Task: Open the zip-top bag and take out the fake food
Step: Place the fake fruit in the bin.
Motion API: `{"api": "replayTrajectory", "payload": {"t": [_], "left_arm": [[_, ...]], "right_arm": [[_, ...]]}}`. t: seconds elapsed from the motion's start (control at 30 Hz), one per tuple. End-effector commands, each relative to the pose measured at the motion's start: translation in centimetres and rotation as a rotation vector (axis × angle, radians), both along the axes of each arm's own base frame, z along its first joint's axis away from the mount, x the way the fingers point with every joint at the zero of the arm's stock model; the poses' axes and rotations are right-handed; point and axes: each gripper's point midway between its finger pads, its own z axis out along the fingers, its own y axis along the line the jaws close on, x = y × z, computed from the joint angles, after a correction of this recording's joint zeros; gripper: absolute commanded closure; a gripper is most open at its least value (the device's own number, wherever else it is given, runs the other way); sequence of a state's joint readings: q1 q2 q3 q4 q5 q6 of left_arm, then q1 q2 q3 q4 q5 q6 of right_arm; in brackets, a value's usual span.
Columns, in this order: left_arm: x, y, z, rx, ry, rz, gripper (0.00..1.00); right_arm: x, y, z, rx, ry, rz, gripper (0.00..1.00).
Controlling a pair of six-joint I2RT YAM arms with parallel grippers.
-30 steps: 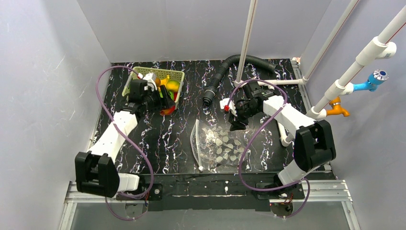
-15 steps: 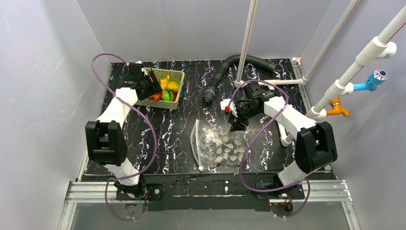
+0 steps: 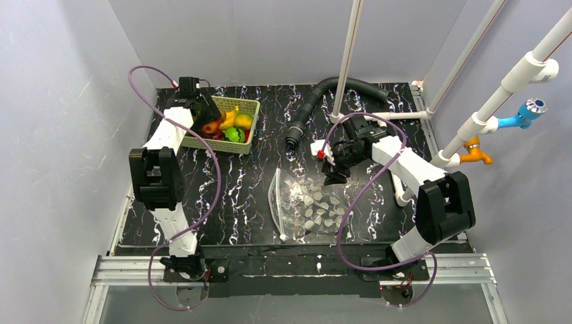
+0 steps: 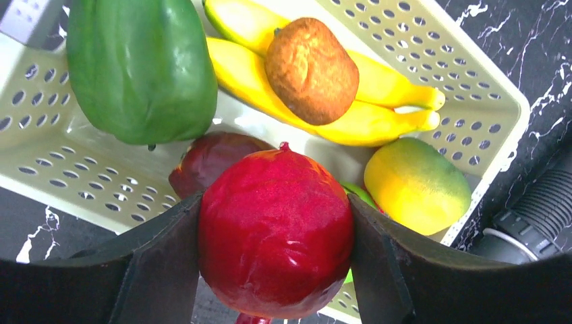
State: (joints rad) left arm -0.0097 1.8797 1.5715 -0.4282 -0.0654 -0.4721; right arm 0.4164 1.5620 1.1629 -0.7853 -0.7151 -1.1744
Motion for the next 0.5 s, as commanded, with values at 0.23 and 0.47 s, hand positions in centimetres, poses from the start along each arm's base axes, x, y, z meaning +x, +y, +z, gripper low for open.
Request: {"api": "replayTrajectory", "payload": {"t": [0.23,0.47], "left_arm": [[2.1,3.7,0.7,0.028,-0.005,0.087,0.68],[2.6,4.3,-0.1,0.019,0.013,0.080,0.39]], "right_arm": [[-0.7,-0.1,0.3,0.019,0.003,0.019,0.45],[-0.7,-0.2,0.2,0.018,0.008,0.019,0.45]]}}
